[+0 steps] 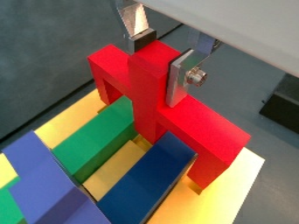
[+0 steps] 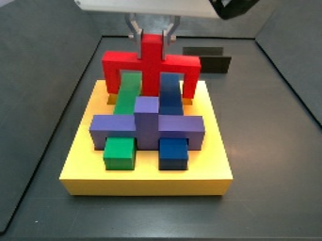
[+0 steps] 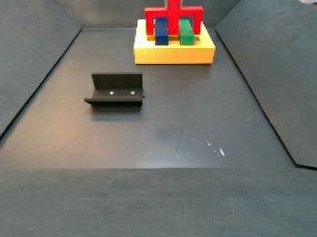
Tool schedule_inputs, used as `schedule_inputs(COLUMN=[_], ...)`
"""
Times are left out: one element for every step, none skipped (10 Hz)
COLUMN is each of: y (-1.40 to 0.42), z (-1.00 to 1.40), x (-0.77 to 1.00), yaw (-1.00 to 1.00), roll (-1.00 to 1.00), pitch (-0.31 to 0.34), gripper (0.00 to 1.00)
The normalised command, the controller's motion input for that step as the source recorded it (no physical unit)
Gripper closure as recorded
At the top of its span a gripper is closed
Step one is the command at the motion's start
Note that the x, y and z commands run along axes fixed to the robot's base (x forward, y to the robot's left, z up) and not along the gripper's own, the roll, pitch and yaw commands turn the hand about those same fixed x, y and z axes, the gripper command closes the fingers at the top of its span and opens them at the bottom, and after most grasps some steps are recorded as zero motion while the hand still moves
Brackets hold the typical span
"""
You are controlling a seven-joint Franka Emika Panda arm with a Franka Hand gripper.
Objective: Pick up the red object. Move up. Place the red object on the fixture. Regrasp the red object. Move to above the board. Insert the red object.
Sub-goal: Insert the red object.
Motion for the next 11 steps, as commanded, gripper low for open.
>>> schedule_inputs(y=[0.00,0.00,0.00,0.00,0.00,0.01,0.00,0.00,0.00,0.00,0.00], z=[-0.24,-0.24,-0.21,-0.21,-0.19,-0.13,-0.04,-0.01,-0.07,-0.14,-0.16], x=[0.14,0.03,0.00,0.00,-0.01,-0.22,-0.32,-0.02,0.10,0.15,0.19], yaw=[0.00,0.00,0.00,0.00,-0.02,-0.07,-0.07,0.00,0.00,0.00,0.00], roll=[0.04,0.04,0.04,0.04,0.04,0.02,0.00,0.00,0.00,0.00,0.00], pitch=[0.000,0.000,0.000,0.000,0.000,0.000,-0.054,-0.033,-0.010,0.000,0.000], gripper=[1.00,1.00,1.00,1.00,1.00,1.00,1.00,1.00,1.00,1.00,1.00])
